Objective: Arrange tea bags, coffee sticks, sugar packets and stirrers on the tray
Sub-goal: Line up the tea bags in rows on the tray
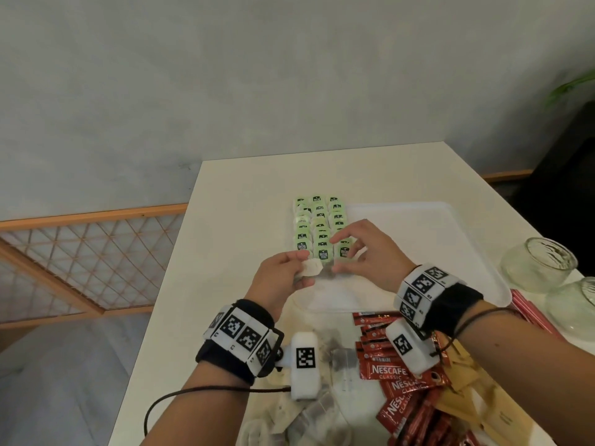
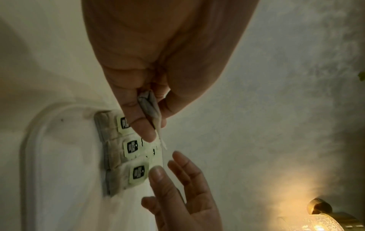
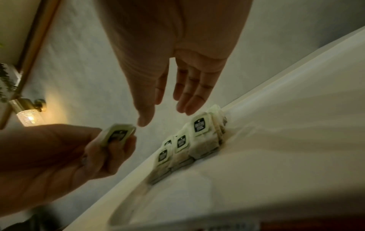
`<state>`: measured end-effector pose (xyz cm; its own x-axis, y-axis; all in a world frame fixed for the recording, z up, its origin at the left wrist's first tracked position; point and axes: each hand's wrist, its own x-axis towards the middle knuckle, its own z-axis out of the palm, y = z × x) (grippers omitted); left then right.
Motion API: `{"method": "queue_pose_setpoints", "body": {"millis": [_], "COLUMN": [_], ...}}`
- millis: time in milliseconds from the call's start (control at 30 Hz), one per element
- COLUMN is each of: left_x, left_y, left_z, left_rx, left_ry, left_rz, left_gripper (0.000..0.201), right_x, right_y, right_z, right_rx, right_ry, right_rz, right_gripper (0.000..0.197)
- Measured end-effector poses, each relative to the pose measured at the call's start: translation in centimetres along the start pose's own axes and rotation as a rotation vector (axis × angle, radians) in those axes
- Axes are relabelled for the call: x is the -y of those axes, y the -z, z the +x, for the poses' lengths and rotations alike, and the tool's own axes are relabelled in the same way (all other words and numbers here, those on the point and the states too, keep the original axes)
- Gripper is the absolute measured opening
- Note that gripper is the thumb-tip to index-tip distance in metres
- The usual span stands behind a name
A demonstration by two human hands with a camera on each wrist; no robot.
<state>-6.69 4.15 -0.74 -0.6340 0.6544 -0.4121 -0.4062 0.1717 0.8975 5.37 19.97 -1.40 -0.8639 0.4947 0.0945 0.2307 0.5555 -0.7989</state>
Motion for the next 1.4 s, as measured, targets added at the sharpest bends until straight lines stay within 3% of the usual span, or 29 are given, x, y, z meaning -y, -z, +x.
{"method": "queue_pose_setpoints", "body": {"millis": [100,267,433,567,733,867,1000,1100,1400], "left_x": [0.0,0.0,0.0,0.1,0.0,0.6,1.0,1.0,1.7], "left_y": [-0.9,-1.3,-0.8,-0.5,-0.1,1.5,4.3,5.3,5.5], "left_z": [-0.5,-1.4,-1.8,-1.9,-1.6,-1.1,-0.1,0.5,1.9], "left_rx": [0.065,0.166,0.142,0.225,0.157,0.080,-0.084,-0.126,-0.130], "left_ry": [0.010,0.042,-0.054,-0.132,-0.163,-0.177,-0.245,-0.255,-0.226], "left_rz": [-0.030,-0.009,0.338,0.479,0.366,0.455,0.547,0.555,0.544], "left_gripper": [0.019,0.018,0.026,0.028,0.024,0.017,0.012,0.010,0.009], "right_x": [0.8,1.0,1.5,2.4,3.5,3.0,1.9,1.5,0.9], "right_y": [-0.5,-0.6,0.6,1.1,0.8,-0.1,-1.6,-2.9,-5.3], "right_z": [-0.9,-1.5,-1.3,-0.6,0.1,0.6,0.6,1.1,4.0], "right_rx": [0.101,0.106,0.132,0.106,0.048,0.070,0.219,0.272,0.128], "right_ry": [0.082,0.101,0.037,0.013,0.008,-0.015,-0.087,-0.090,-0.087], "right_rz": [0.069,0.140,0.101,0.087,0.078,0.024,-0.049,-0.108,-0.174], "right_gripper": [0.037,0.012,0.007,0.019,0.012,0.009,0.004,0.008,0.016]}}
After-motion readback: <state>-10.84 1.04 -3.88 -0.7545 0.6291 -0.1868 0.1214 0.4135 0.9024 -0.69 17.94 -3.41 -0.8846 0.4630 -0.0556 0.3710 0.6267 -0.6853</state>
